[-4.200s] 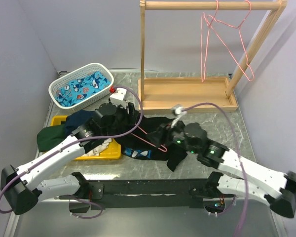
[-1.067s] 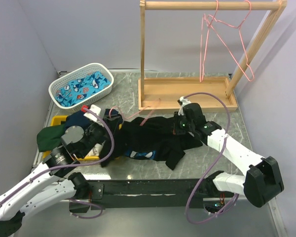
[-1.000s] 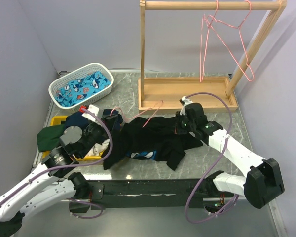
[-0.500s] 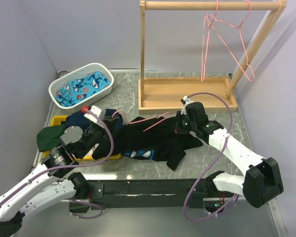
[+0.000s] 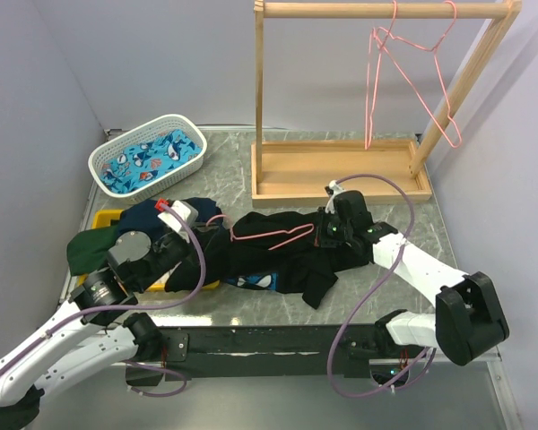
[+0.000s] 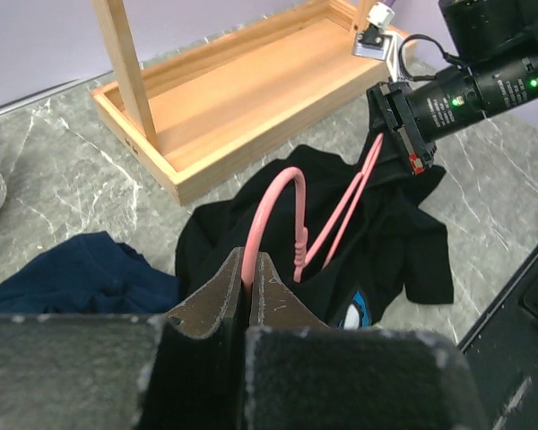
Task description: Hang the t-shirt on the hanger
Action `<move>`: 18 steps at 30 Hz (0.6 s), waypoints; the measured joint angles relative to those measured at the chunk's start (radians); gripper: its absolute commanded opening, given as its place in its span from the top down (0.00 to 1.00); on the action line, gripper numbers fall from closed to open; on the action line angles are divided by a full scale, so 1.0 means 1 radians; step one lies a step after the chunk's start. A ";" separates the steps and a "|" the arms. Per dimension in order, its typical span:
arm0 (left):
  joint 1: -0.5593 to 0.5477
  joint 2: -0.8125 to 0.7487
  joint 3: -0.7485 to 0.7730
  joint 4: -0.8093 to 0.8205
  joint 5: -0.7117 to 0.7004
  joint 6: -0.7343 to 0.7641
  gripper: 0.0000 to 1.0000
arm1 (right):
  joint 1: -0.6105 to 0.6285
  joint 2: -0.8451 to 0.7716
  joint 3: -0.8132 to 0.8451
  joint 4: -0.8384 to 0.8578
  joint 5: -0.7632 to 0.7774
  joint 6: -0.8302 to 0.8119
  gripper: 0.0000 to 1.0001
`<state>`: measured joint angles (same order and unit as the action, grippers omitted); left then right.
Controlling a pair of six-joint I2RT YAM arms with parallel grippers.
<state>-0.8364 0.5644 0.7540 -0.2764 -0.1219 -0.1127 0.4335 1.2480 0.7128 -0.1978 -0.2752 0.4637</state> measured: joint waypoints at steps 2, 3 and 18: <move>0.000 -0.005 0.000 -0.017 0.008 0.000 0.99 | 0.000 -0.003 -0.018 0.011 0.000 0.010 0.78; 0.000 -0.007 0.000 -0.026 0.012 0.000 0.99 | 0.000 -0.012 -0.027 0.018 0.000 0.014 0.78; 0.003 0.008 0.015 -0.052 0.029 0.008 0.99 | 0.030 -0.321 -0.093 -0.031 0.090 0.025 0.55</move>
<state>-0.8337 0.5720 0.7689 -0.3283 -0.0929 -0.1043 0.4637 0.9268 0.6193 -0.2291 -0.1856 0.4885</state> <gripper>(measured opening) 0.045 0.385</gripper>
